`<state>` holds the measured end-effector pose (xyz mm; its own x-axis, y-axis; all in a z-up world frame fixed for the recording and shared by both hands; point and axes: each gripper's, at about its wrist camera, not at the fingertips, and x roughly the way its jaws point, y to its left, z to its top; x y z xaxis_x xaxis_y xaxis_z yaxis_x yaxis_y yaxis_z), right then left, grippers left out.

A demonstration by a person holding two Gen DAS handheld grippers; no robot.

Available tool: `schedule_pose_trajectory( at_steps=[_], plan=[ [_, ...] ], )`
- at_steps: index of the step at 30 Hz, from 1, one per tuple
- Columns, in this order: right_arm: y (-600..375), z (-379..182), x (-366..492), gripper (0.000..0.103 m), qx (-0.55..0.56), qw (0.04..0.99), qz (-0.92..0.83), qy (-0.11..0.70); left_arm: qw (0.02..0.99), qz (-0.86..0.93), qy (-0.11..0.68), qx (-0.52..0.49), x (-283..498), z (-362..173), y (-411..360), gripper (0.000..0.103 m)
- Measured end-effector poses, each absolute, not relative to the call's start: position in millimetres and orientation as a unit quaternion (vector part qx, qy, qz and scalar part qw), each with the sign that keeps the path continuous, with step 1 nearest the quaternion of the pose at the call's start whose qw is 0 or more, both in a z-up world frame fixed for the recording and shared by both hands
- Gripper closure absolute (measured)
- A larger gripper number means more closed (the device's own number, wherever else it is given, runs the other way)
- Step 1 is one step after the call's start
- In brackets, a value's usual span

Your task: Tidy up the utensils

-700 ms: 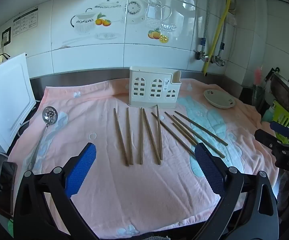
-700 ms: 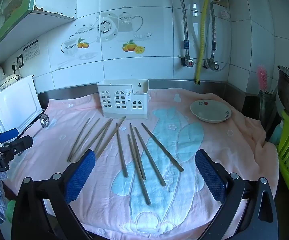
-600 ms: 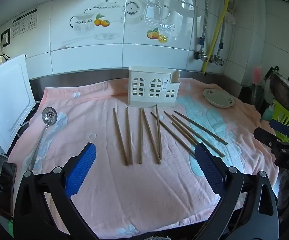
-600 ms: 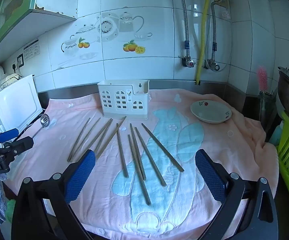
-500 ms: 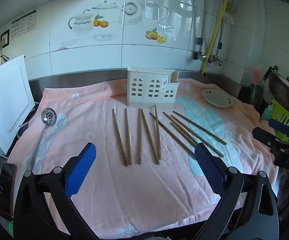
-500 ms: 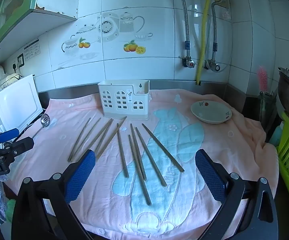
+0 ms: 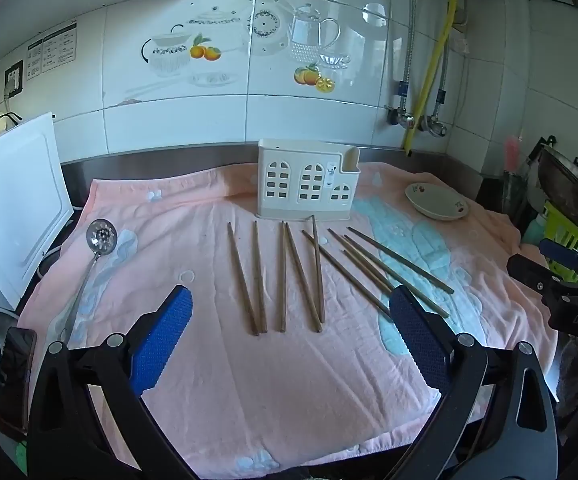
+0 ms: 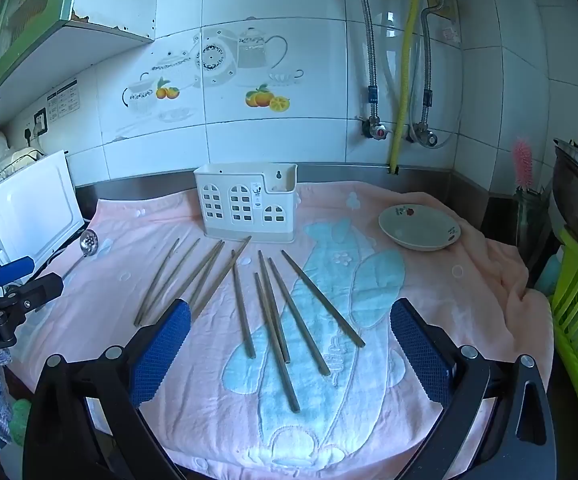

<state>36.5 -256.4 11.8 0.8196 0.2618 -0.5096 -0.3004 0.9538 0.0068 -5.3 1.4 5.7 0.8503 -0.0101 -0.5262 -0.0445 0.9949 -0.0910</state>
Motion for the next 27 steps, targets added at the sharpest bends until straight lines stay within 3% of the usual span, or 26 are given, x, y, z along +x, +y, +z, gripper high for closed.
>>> schedule_pose_trajectory(
  at_steps=[27],
  plan=[
    [-252.1,14.2,35.8,0.006,-0.040,0.954,0.153,0.257,0.962,0.016,0.270,-0.045,-3.3,7.7,1.9,0.006]
  ],
)
